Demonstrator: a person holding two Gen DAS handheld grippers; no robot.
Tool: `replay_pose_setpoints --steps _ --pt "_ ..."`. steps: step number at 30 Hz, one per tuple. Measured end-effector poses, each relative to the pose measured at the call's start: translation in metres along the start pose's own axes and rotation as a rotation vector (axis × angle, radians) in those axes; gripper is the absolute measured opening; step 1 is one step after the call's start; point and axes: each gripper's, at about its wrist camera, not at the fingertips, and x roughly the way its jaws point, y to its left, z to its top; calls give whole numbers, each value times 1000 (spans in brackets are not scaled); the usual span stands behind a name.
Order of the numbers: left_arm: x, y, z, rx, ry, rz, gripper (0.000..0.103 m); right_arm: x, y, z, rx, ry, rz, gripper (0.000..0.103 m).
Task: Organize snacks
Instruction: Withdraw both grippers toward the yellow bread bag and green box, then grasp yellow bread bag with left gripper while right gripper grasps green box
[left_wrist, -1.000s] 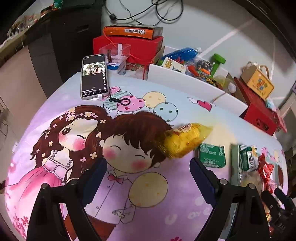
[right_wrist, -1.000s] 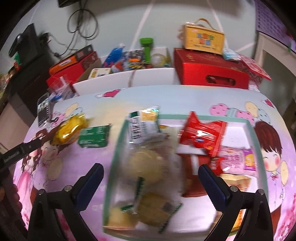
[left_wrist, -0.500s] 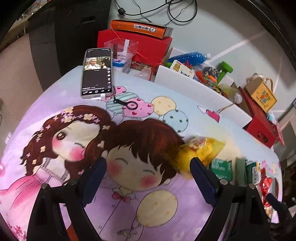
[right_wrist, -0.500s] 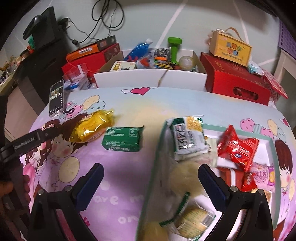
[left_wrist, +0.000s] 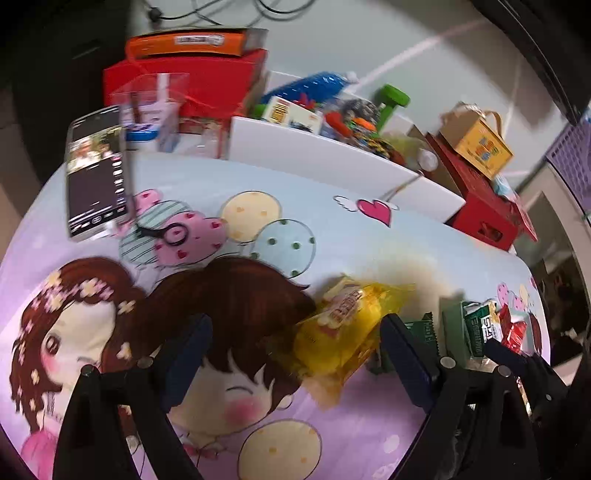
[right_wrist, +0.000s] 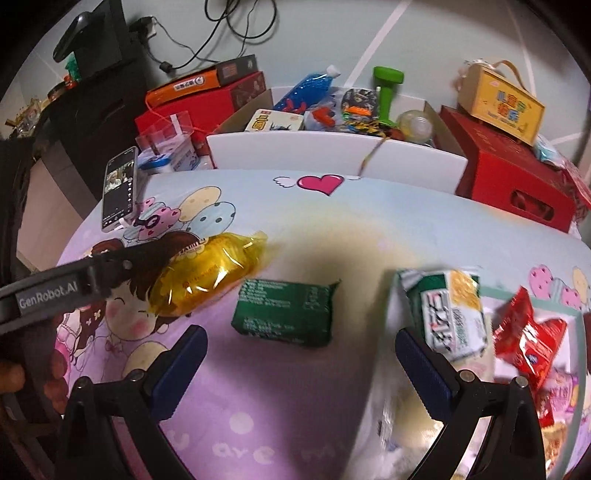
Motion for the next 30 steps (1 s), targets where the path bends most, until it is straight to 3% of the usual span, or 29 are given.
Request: replay_pose_setpoints --steps 12,24,26,30 --pt "37 -15 6 103 104 -7 92 38 0 2 -15 46 -10 98" --pt "54 -26 1 125 126 -44 91 51 5 6 -41 45 -22 94" --pt "54 -25 0 117 125 -51 88 54 5 6 -36 51 -13 92" --pt "52 -27 -1 115 118 -78 70 57 7 5 -31 54 -2 84"
